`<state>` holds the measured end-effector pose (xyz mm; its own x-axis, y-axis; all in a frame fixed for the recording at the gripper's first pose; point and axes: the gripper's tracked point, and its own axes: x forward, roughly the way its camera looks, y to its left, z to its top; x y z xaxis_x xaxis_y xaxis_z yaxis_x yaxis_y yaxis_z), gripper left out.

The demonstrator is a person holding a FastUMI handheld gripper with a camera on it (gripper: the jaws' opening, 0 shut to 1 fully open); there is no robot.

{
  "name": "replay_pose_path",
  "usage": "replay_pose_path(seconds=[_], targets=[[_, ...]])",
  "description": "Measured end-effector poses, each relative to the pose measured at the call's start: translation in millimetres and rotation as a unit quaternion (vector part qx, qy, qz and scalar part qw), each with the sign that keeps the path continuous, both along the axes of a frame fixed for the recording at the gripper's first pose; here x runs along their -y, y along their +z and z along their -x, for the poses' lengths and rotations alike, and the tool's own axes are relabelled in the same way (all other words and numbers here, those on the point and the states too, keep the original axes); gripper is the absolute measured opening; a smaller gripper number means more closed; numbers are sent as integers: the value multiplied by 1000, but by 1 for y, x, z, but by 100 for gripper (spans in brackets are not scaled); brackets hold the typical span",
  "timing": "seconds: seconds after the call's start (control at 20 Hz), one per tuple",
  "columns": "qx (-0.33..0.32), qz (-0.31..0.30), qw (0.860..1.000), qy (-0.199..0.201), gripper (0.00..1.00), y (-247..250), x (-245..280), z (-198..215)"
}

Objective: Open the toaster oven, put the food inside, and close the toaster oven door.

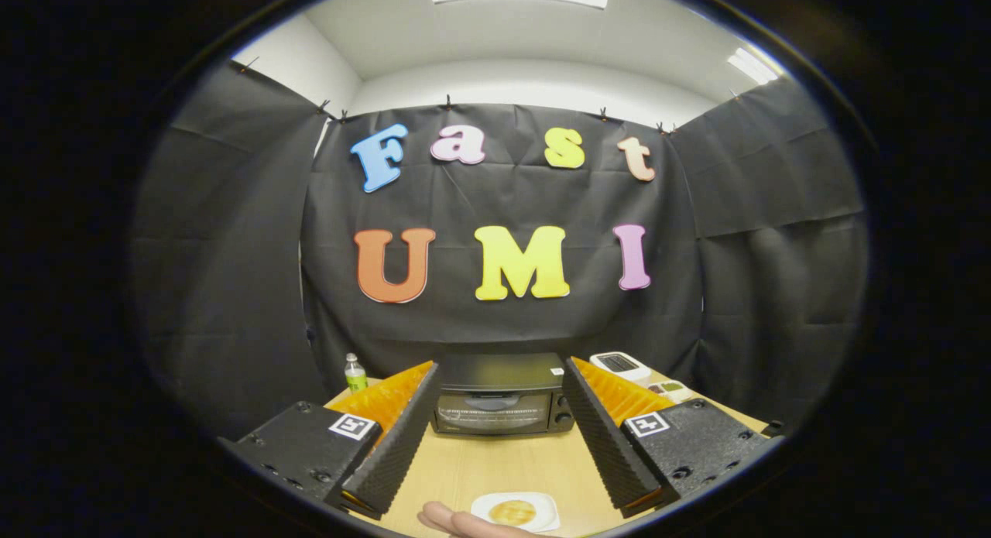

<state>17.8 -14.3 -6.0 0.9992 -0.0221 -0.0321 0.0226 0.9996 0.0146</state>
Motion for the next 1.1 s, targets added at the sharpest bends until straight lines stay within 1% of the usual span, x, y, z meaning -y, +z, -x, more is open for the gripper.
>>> replay_pose_path(seconds=[0.25, 0.35, 0.5, 0.65, 0.75, 0.85, 1.1], targets=[[-21, -7, 1000, -22, 100, -9, 16, -25], [-29, -9, 999, -34, 100, -17, 23, -38], [-51, -5, 998, -41, 100, -36, 28, -62], [-68, -5, 997, -31, 100, -52, 20, -91], [-61, 8, 997, -38, 100, -59, 22, -109], [-65, 16, 997, -36, 100, -74, 17, -128], [-78, 9, 997, -15, 100, -106, 8, -171]])
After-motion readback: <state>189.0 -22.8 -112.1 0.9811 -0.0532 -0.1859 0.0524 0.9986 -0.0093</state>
